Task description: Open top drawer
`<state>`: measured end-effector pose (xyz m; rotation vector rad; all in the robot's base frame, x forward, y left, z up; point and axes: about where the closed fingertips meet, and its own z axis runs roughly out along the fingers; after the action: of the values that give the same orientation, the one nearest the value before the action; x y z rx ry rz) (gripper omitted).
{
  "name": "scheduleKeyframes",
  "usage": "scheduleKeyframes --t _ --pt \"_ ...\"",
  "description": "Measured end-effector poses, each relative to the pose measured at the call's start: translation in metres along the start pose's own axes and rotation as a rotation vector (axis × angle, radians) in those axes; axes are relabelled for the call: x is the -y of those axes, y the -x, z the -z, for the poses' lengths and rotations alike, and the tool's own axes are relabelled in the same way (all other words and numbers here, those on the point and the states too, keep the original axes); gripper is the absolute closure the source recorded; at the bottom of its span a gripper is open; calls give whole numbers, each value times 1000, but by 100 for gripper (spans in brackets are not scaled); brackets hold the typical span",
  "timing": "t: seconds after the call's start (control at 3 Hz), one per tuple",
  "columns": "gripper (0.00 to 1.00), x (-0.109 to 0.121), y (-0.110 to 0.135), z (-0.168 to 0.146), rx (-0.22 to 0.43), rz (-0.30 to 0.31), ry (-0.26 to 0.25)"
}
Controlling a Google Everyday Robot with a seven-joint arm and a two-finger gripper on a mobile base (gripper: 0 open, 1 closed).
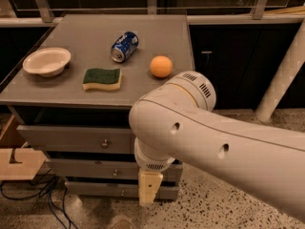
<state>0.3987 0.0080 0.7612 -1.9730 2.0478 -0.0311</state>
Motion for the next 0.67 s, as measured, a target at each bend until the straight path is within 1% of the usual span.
scheduleKeyframes --t 0.33,0.67 --pt "0 -1 11 -25 7 2 33" --pt "0 18 36 -81 5 23 49"
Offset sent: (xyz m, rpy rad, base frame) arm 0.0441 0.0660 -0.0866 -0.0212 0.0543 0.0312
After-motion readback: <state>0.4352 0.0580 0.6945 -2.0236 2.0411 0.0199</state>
